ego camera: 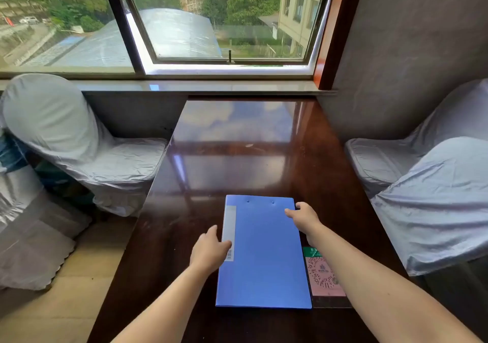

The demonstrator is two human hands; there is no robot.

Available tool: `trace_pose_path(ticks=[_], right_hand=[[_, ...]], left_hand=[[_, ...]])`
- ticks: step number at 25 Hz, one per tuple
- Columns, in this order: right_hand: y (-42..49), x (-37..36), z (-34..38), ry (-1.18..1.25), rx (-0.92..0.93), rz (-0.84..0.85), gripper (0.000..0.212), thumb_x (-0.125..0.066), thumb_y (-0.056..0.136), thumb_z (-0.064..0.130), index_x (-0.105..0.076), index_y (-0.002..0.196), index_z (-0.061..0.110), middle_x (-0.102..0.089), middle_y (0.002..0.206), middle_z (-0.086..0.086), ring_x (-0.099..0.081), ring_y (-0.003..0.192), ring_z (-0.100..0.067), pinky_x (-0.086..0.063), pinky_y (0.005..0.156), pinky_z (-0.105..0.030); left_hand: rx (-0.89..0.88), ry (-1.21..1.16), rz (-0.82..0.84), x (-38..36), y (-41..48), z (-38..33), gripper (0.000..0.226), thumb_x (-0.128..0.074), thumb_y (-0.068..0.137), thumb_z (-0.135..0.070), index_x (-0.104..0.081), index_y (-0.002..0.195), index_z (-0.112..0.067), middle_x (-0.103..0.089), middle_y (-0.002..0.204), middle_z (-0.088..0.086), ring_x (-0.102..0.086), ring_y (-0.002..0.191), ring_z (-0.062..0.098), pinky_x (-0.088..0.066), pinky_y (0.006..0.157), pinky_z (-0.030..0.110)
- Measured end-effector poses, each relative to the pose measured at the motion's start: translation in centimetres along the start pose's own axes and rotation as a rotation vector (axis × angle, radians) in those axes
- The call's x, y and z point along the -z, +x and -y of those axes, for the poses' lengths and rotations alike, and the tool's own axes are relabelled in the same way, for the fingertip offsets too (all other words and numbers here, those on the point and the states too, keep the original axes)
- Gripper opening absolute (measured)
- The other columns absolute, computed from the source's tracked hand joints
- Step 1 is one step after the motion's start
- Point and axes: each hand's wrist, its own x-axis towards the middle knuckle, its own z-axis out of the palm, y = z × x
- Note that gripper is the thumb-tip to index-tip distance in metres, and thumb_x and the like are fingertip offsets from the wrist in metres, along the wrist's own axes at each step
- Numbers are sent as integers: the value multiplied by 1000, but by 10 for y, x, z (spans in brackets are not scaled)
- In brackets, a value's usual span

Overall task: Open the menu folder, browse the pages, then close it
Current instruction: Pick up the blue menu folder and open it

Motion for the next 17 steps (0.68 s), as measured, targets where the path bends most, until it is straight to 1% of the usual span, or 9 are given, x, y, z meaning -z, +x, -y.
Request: trace_pose_path(ticks=[2, 4, 5, 6, 8, 10, 13, 16, 17], right_hand=[[5, 1, -2, -16, -54, -45, 45, -56, 99, 21, -44, 137, -2, -54, 138, -20, -55, 124, -37, -47, 98, -47], [15, 0, -12, -23, -97, -57, 36, -54, 100, 20, -49, 127, -3, -56, 130, -22, -56, 119, -37, -44, 87, -41], [19, -1, -16, -22, -113, -45, 29, -54, 100, 21, -52, 118, -2, -58, 121, -21, -59, 111, -36, -42, 80, -39], [21, -3, -18, -17, -130, -42, 23, -54, 99, 21, -53, 107, 0, -59, 114, -19, -60, 102, -34, -40, 76, -39], [26, -5, -21, -1, -143, -44, 24, -55, 99, 22, -53, 100, -1, -63, 109, -19, -60, 90, -31, -44, 74, -41], [31, -6, -23, 26, -150, -42, 23, -58, 98, 21, -56, 99, -1, -65, 113, -21, -62, 92, -32, -52, 84, -46], [39, -3, -25, 71, -175, -4, 24, -63, 96, 17, -59, 100, -7, -66, 115, -23, -65, 102, -36, -53, 96, -54], [39, 3, -19, 73, -145, 32, 34, -67, 94, 11, -59, 104, -20, -62, 119, -38, -66, 93, -35, -51, 76, -40], [38, 4, -16, 88, -113, 48, 32, -67, 93, 9, -60, 105, -19, -63, 119, -35, -69, 88, -34, -47, 70, -35]], left_hand=[[119, -133, 62, -11, 4, 4, 71, -59, 88, -31, -32, 151, -12, -46, 151, 11, -47, 134, 29, -42, 101, 38], [244, -258, 138, -22, 4, 10, 59, -61, 86, -31, -46, 139, -11, -59, 130, 9, -58, 113, 29, -47, 83, 37], [268, -311, 151, -27, 5, 12, 41, -61, 83, -31, -57, 119, -12, -62, 108, 7, -60, 93, 26, -46, 72, 34], [286, -328, 148, -30, 6, 12, 19, -61, 81, -30, -56, 93, -15, -58, 90, 5, -55, 76, 22, -41, 65, 32], [312, -377, 120, -33, 12, 10, 23, -60, 82, -23, -42, 69, -20, -48, 71, 3, -44, 61, 20, -34, 59, 31], [359, -408, 111, -33, 17, 7, 24, -62, 83, -19, -45, 69, -12, -48, 70, 3, -45, 62, 21, -34, 58, 31], [417, -552, 111, -34, 25, 10, 27, -70, 84, -24, -60, 92, -1, -67, 94, 12, -65, 86, 29, -48, 70, 37], [425, -729, 127, -31, 24, 16, 30, -75, 85, -24, -64, 91, 4, -74, 93, 19, -72, 77, 33, -54, 59, 35], [415, -805, 143, -30, 22, 17, 28, -72, 88, -21, -66, 91, 6, -76, 90, 22, -74, 75, 37, -59, 59, 39]])
